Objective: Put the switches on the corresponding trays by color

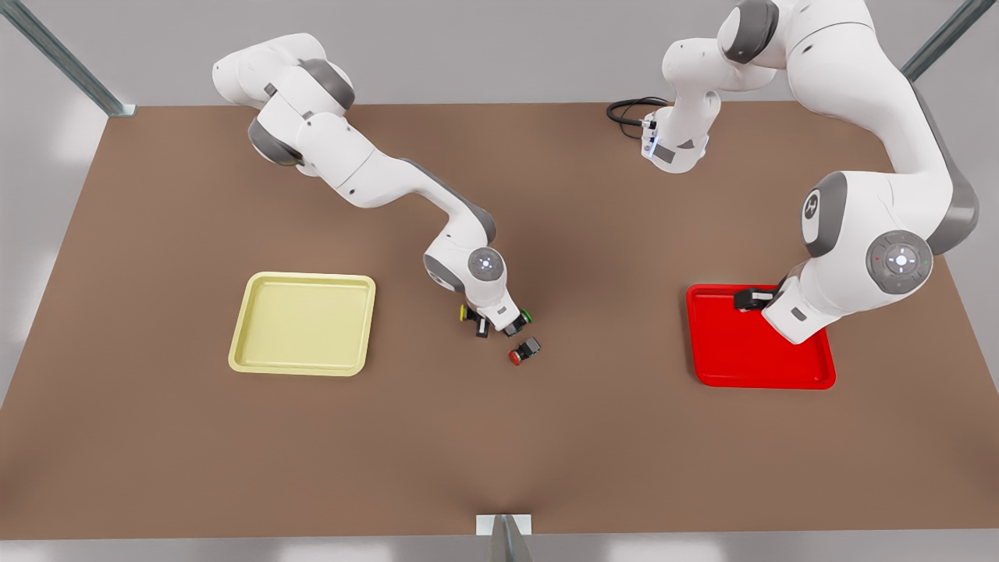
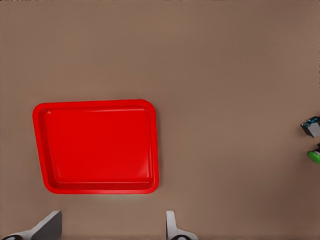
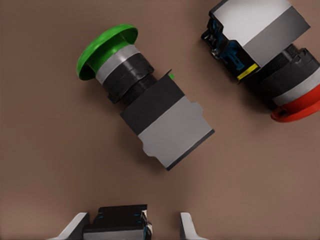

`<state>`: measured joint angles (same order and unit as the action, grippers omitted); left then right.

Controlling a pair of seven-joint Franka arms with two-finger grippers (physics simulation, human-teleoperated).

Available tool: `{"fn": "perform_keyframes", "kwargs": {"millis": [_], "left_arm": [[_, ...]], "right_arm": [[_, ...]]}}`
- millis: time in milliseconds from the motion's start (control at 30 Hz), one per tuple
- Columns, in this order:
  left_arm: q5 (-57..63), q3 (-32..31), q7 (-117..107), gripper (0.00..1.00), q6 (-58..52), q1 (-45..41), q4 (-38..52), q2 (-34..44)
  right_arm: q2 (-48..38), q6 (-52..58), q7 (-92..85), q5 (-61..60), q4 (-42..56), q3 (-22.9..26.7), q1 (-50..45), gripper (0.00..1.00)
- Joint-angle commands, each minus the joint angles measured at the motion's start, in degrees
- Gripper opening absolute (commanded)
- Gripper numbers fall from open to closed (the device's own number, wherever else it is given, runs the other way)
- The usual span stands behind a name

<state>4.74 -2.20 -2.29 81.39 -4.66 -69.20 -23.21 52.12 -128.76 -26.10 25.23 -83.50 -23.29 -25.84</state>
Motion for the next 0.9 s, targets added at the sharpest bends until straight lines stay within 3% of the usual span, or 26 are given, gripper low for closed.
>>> {"fn": "perform_keyframes", "kwargs": {"millis": [0,867], "left_arm": [[0.01,0.0,0.0,1.0,0.0,0.0,0.03,0.01],[0.01,0.0,0.0,1.0,-0.18,-0.09,0.03,0.09]], "right_arm": [[0.0,0.0,0.0,0.0,0.0,0.0,0.0,0.61],[-0.62,0.18,0.35,-0.18,-0.35,0.0,-0.09,0.53]]}}
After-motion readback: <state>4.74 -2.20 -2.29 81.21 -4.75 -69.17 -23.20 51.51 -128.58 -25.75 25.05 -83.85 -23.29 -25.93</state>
